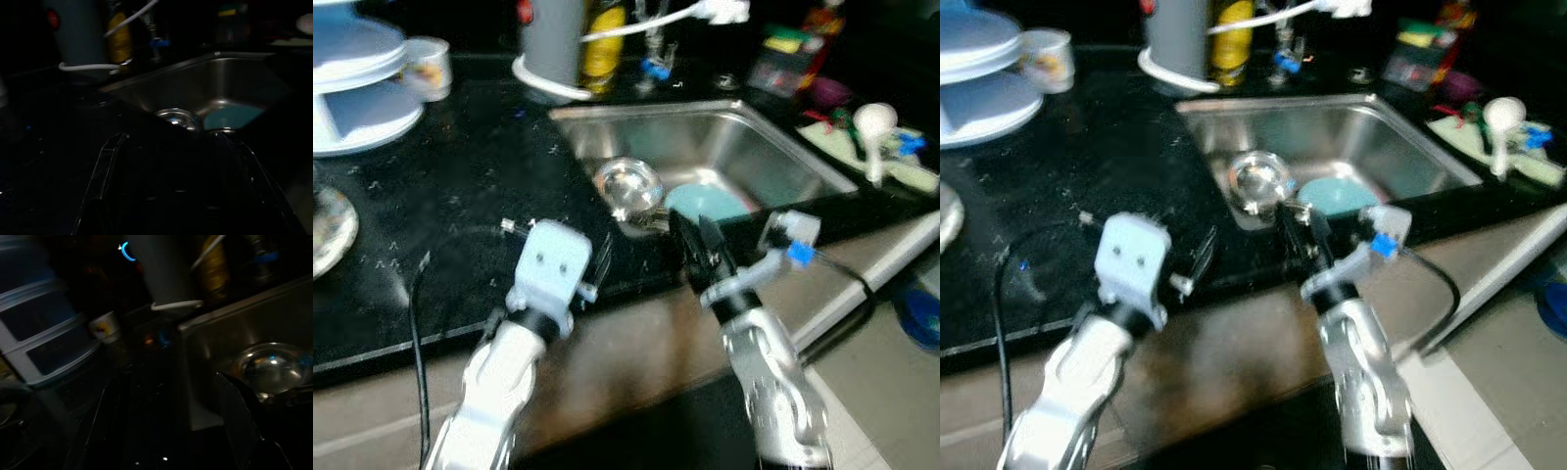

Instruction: Kitchen organization

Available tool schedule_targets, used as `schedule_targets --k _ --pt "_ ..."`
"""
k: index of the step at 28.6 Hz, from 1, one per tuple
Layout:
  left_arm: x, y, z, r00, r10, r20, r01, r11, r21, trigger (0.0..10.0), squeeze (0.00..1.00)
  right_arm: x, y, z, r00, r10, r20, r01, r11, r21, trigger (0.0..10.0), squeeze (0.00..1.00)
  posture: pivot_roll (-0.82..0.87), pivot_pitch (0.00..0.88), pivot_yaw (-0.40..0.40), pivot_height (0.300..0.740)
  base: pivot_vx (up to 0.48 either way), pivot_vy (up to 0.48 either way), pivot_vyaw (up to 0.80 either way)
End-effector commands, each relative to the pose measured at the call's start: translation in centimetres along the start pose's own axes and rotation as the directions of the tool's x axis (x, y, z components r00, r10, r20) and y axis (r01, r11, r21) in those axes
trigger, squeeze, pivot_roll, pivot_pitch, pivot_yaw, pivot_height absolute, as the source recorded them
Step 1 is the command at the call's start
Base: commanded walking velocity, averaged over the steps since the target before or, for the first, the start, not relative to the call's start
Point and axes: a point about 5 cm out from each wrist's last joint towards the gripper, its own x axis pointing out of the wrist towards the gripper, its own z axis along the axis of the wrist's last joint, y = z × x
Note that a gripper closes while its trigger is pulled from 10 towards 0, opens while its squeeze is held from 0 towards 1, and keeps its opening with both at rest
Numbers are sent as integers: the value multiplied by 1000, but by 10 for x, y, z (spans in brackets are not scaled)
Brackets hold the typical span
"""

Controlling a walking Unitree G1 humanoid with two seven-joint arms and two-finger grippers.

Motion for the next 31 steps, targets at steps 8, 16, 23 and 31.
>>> schedule_targets --k 8,16,23,31 --pt "1 -3 -2 999 -30 -13 30 1000 -1 10000 0 -4 -5 -4 999 -46 -13 46 999 10 10000 0 115 52 -169 740 -307 0 0" --pt "0 -5 -3 1000 -22 -17 22 1000 -9 10000 0 -9 -13 -5 997 -74 -38 74 997 -12 10000 0 115 34 -177 740 0 0 0" --pt "-6 6 -6 998 43 -41 -45 998 -45 10000 0 -15 -21 -11 991 -103 -90 98 993 -58 10000 0 121 15 -179 740 -202 0 0" --pt "-26 27 -26 973 153 -174 -176 976 -130 10000 0 -22 -28 -11 986 -121 -116 106 986 -129 10000 0 121 31 -181 740 0 0 485"
